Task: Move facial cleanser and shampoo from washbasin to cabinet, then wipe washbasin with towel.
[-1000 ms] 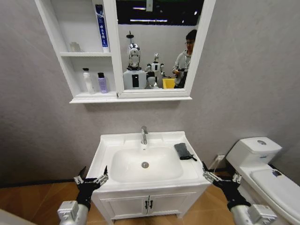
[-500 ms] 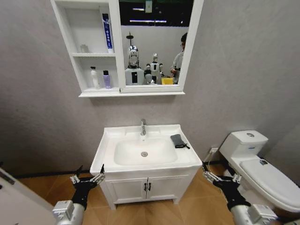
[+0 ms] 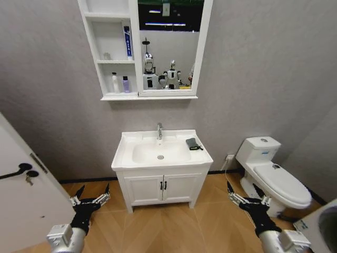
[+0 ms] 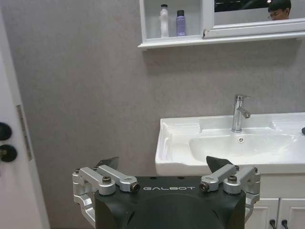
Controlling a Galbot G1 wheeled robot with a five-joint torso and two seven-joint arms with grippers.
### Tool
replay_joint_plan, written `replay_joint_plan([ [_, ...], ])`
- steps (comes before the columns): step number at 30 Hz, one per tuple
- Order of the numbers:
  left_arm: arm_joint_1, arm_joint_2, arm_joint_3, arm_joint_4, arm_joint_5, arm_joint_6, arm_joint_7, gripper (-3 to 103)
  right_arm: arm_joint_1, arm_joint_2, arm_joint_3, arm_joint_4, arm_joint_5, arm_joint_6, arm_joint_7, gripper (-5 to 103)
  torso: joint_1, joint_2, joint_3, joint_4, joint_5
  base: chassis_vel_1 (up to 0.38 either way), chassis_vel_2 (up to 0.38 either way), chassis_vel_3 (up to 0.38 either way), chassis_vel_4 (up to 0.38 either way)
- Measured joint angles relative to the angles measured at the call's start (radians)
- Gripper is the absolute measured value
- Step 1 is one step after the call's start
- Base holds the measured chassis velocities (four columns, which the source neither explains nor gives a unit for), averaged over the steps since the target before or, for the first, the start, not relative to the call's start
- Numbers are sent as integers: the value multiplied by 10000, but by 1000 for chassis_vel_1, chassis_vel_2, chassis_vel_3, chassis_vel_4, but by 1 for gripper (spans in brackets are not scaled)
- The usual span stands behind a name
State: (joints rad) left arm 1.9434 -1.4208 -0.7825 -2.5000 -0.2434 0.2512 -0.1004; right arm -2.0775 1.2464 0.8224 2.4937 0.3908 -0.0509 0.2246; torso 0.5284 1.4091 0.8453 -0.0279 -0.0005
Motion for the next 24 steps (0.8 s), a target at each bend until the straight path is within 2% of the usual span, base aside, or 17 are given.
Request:
replay_joint_plan([
  [1, -4, -39, -45, 0, -42, 12, -24, 100, 0, 0, -1, 0, 0, -1, 0, 100, 2, -1, 1, 6, 1, 357, -365, -343, 342],
  [5, -8, -60, -124, 0, -123, 23, -50, 100, 1, -1, 0, -1, 0, -2, 1, 100, 3, -2, 2, 3, 12, 357, -369, -360, 336],
  [6, -10, -61, -150, 0, -164, 33, -59, 100, 0, -1, 0, -1, 1, -1, 2, 100, 4, -1, 2, 1, -4, 323, -344, -324, 329],
  [7, -10, -60, -168, 0, -178, 35, -72, 100, 1, -1, -2, -1, 1, -2, -1, 100, 5, -2, 2, 6, 1, 323, -339, -332, 329],
  [10, -9, -61, -180, 0, -199, 36, -81, 100, 1, -1, -1, -1, 0, -2, 1, 100, 4, -2, 2, 2, 14, 359, -357, -357, 357],
  [12, -5, -63, -196, 1, -225, 38, -105, 100, 1, -1, -1, -1, 0, -2, 0, 100, 5, -3, 2, 4, -3, 357, -371, -338, 350],
  [15, -2, -63, -229, 0, -280, 39, -187, 100, 1, -1, -1, -1, 1, -2, 1, 100, 4, -3, 3, 3, 14, 368, -330, -346, 342],
  [16, -3, -62, -247, 0, -352, 38, -248, 100, 1, -1, -1, -1, 0, -2, 1, 100, 3, -2, 2, 2, -2, 335, -393, -353, 361],
  [19, -26, -37, -317, 0, -565, 36, -349, 100, 1, -1, -1, -2, 1, -2, 2, 100, 3, -3, 3, 3, 11, 347, -350, -344, 350],
  [24, -76, 96, -482, 0, -859, 28, -389, 100, 0, -1, -2, -1, 0, -2, 0, 100, -3, 2, -1, 5, -3, 222, -189, -268, 249],
])
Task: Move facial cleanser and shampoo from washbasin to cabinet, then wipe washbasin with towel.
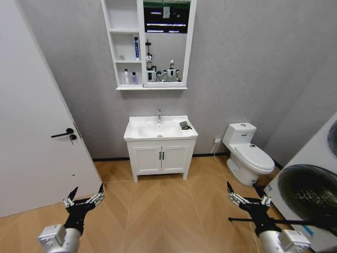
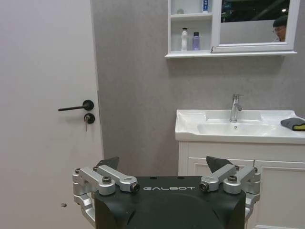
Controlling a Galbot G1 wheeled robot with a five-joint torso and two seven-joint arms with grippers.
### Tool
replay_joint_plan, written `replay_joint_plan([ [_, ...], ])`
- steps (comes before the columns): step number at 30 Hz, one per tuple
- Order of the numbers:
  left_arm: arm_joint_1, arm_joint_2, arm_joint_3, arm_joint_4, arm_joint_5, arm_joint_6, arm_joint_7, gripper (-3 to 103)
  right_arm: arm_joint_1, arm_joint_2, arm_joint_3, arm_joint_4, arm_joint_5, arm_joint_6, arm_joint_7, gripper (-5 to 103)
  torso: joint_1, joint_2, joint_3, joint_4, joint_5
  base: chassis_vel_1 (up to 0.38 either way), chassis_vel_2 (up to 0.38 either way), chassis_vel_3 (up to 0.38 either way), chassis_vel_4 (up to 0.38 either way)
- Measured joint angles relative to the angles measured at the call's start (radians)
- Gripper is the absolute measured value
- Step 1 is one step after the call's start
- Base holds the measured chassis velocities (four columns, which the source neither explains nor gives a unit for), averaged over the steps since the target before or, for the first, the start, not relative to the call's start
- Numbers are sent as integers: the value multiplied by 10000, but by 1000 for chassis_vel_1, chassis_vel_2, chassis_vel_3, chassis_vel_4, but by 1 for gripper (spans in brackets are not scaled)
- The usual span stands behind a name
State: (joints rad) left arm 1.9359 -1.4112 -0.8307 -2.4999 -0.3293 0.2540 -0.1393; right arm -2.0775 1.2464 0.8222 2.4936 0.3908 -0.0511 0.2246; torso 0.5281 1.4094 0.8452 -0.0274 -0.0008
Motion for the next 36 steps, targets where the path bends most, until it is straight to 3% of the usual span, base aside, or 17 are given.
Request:
replay_joint_plan([
  [5, -10, 35, -61, 0, -121, -15, 5, 100, 0, 0, 1, -1, 0, 0, 3, 100, 4, -4, 3, -11, 8, -21, -33, -84, 52],
  [10, -17, 39, -126, 0, -184, -51, 18, 100, 6, -1, 0, 0, 0, 0, 2, 100, 19, -13, 9, 6, 8, -57, 36, 80, -42],
  [15, -24, 47, -128, 0, -189, -69, 64, 100, 4, -1, 1, 0, 0, 0, 2, 100, 16, -11, 7, -5, 6, -14, 48, 40, -22],
  [36, -81, -35, -119, 0, -351, -149, -33, 100, 2, 0, 1, -1, 0, 0, 2, 100, 7, -5, 4, -3, 8, 0, 0, 0, 0],
])
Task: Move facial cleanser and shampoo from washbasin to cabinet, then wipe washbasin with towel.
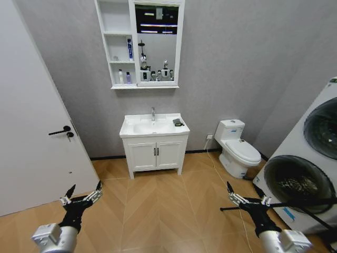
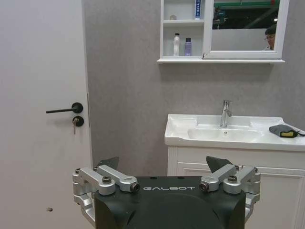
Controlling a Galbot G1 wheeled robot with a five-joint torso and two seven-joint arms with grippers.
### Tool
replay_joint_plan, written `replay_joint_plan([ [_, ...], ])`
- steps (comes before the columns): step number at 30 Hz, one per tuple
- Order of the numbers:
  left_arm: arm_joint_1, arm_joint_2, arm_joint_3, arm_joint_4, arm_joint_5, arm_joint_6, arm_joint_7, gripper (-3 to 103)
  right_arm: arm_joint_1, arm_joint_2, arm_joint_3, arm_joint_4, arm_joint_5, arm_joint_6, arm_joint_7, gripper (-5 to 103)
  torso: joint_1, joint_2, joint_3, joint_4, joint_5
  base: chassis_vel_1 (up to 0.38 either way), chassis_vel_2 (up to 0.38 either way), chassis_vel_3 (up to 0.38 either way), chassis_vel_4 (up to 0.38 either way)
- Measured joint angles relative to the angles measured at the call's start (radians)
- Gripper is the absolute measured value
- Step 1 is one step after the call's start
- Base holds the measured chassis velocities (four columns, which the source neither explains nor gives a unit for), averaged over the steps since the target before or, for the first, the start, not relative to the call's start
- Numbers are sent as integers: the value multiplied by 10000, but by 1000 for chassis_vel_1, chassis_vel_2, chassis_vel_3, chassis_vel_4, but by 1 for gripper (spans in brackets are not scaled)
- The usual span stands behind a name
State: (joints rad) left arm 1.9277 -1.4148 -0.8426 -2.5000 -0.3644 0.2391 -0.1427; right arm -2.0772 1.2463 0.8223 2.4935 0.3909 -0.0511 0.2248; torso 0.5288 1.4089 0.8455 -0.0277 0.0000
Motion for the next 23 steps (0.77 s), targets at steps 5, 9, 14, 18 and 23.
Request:
replay_joint_plan([
  [5, -5, -60, 13, 0, -32, 0, -72, 100, 0, 0, 0, 0, 0, 0, 0, 100, 0, 0, 0, 0, 0, 0, 0, 0, 0],
  [9, -11, -128, -17, 0, -78, 11, -166, 100, 0, 0, 0, 0, 0, 0, 0, 100, 0, 0, 0, 0, 0, 14, 11, 12, 5],
  [14, -17, -162, -26, 0, -84, 11, -236, 100, 0, -1, 0, 0, 0, 0, 0, 100, 0, 0, 0, 3, 0, 68, 56, 53, 47],
  [18, -11, -152, -42, 1, 34, 6, -204, 100, 0, 0, 0, 0, 0, 0, -1, 100, 0, 0, 0, 6, 0, 57, 63, 57, 58],
  [23, 29, 116, -60, 0, 431, -162, 389, 100, -1, 0, 0, 0, 0, 0, -2, 100, 0, 0, 0, -3, 0, 0, 0, 0, 0],
])
